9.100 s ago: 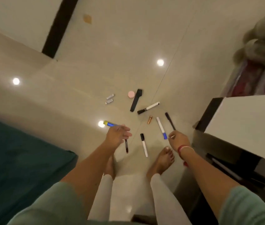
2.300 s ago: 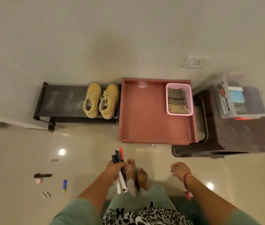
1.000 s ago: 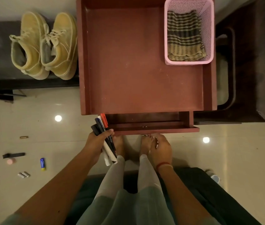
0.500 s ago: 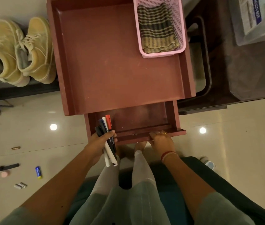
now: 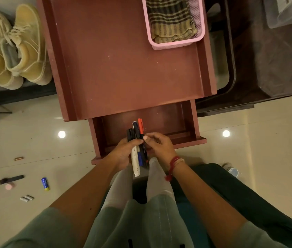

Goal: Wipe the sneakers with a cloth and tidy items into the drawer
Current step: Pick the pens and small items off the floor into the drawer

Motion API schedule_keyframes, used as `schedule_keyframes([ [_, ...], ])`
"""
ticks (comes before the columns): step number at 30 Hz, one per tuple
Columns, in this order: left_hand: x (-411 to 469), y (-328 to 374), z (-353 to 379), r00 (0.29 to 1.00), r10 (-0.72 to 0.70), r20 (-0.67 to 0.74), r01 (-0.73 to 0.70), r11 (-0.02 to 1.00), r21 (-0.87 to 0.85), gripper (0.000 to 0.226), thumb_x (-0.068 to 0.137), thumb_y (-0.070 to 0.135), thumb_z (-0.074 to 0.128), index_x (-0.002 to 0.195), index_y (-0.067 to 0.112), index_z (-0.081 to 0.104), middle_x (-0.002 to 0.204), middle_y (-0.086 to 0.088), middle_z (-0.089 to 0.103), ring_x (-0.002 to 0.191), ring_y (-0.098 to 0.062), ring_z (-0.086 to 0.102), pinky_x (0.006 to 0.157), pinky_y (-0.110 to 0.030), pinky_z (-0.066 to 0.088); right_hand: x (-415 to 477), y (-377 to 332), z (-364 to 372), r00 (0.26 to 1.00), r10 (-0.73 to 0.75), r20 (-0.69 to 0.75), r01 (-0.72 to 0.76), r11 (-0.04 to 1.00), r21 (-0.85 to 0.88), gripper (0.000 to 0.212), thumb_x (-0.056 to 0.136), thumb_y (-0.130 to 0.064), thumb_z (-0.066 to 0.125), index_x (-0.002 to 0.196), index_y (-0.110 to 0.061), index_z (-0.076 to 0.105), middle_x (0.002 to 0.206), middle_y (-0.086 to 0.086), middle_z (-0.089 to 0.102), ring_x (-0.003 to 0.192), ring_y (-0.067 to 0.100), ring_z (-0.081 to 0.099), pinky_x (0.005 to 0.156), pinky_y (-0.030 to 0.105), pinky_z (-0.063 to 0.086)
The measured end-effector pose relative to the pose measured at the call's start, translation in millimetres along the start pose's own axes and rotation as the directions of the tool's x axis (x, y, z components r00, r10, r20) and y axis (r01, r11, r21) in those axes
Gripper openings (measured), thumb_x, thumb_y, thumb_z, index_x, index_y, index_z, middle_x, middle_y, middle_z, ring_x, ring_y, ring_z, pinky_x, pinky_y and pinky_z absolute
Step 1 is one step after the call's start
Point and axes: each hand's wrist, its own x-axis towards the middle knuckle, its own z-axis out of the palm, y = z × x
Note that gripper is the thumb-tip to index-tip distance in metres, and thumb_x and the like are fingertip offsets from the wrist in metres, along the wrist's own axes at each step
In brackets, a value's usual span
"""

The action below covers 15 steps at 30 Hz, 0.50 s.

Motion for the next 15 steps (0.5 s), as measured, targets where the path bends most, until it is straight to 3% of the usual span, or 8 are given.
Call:
schedule_keyframes([
  [4,4,6,8,0.998,-0.003,0.064,0.0,0.999,0.051,0.025,0.095,0.011,0.055,0.117,0.001,0.059,0.1,-0.019,0.065,0.094,-0.032,0.065,0.082,-0.041,0.057,14,-1,5,0.996,0.066,-0.059,-0.06,0.994,0.087,0.017,0.087,-0.025,0.064,0.093,-0.009,0.069,0.095,0.012,0.07,0.092,0.03,0.067,0.086,0.049,0.054],
  [8,11,14,12,1.0,0.019,-0.023,-0.019,1.0,0.018,0.015,0.09,0.013,0.063,0.102,0.003,0.063,0.085,-0.013,0.068,0.072,-0.022,0.069,0.06,-0.033,0.059,28,-8,-5,0.979,0.153,-0.138,-0.127,0.976,0.177,0.016,0.089,-0.019,0.063,0.097,-0.005,0.068,0.089,0.007,0.067,0.086,0.021,0.063,0.077,0.031,0.053],
  [10,16,16,12,0.994,0.006,-0.114,-0.003,1.0,0.025,0.018,0.086,0.016,0.07,0.1,0.007,0.063,0.084,-0.01,0.067,0.072,-0.021,0.067,0.062,-0.035,0.058,38,-8,-17,0.955,0.194,-0.224,-0.162,0.975,0.151,0.017,0.09,-0.02,0.062,0.098,-0.006,0.068,0.087,0.004,0.066,0.08,0.014,0.058,0.074,0.025,0.047],
  [12,24,14,8,0.986,-0.006,-0.167,0.009,1.0,0.021,0.026,0.082,0.018,0.074,0.104,0.008,0.064,0.089,-0.009,0.068,0.077,-0.021,0.066,0.066,-0.036,0.057,56,-2,-31,0.91,0.207,-0.36,-0.196,0.978,0.067,0.018,0.09,-0.017,0.061,0.103,-0.006,0.068,0.096,0.009,0.068,0.083,0.016,0.059,0.078,0.027,0.047],
  [15,34,11,3,0.985,-0.017,-0.169,0.017,1.0,0.0,0.025,0.083,0.018,0.073,0.103,0.007,0.063,0.083,-0.007,0.069,0.072,-0.019,0.066,0.063,-0.034,0.055,86,9,-49,0.851,0.199,-0.487,-0.244,0.969,-0.031,0.024,0.09,-0.009,0.059,0.113,-0.005,0.065,0.113,0.016,0.066,0.102,0.027,0.062,0.093,0.031,0.047],
])
